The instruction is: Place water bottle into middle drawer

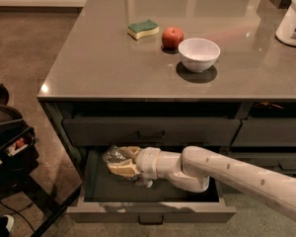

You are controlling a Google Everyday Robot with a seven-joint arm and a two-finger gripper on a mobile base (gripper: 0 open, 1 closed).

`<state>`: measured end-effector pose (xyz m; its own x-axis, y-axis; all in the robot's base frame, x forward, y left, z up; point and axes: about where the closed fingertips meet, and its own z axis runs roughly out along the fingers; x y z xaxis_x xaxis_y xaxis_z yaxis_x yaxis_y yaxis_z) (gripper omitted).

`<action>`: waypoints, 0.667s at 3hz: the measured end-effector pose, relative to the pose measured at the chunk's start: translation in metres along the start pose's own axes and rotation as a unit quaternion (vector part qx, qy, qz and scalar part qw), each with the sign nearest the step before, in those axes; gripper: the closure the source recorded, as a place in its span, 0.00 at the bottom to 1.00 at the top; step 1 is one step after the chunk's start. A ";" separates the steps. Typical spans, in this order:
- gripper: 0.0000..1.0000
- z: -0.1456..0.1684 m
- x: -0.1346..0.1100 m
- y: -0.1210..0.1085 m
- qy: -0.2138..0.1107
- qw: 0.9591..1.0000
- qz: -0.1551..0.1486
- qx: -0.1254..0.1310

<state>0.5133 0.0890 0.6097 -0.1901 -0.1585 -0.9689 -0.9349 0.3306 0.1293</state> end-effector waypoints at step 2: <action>1.00 0.017 0.074 -0.041 0.018 0.999 0.033 -0.010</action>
Offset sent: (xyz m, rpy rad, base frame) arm 0.0490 -0.0212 -0.1392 -0.0050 0.1334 -0.0025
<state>0.5425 0.0795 0.5290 -0.2620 -0.1703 -0.9499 -0.9258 0.3221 0.1976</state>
